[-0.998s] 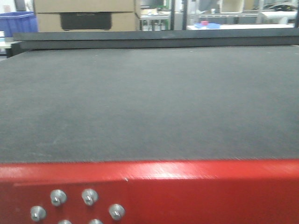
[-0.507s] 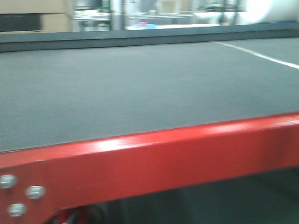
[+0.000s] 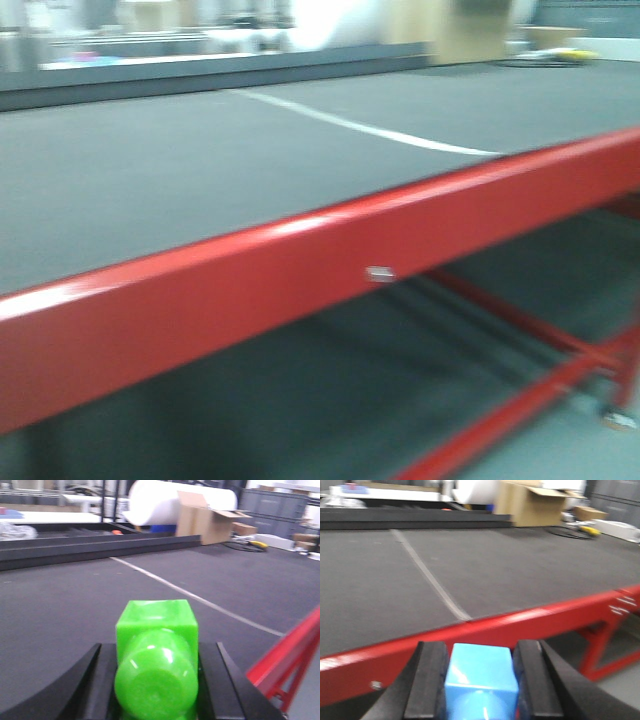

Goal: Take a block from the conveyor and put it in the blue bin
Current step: 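Drive away from the conveyor holding both blocks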

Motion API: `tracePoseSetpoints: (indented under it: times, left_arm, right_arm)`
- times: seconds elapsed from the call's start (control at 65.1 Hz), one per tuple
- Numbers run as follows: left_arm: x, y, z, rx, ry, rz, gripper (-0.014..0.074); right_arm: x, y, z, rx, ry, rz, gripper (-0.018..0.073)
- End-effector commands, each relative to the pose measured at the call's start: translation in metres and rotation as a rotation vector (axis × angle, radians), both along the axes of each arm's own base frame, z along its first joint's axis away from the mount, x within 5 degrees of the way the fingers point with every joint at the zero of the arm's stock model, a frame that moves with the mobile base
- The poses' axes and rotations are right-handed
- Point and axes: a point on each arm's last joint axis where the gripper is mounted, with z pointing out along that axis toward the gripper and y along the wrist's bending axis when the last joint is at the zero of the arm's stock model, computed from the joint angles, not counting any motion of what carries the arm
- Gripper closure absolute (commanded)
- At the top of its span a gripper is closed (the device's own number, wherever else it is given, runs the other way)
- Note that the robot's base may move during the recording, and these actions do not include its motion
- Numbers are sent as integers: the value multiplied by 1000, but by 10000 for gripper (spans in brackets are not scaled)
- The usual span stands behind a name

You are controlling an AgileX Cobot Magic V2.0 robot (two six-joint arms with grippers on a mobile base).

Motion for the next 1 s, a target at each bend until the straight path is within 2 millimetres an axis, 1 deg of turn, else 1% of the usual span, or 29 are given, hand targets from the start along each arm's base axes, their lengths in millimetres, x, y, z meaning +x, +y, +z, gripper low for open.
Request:
tracePoseSetpoints:
  times: [0.0, 0.983]
  left_arm:
    - [-1, 0, 1, 2, -23, -5, 707]
    - [-1, 0, 1, 2, -23, -5, 707]
  right_arm:
    - [-1, 0, 2, -11, -28, 4, 720]
    - [-1, 0, 2, -11, -28, 4, 720]
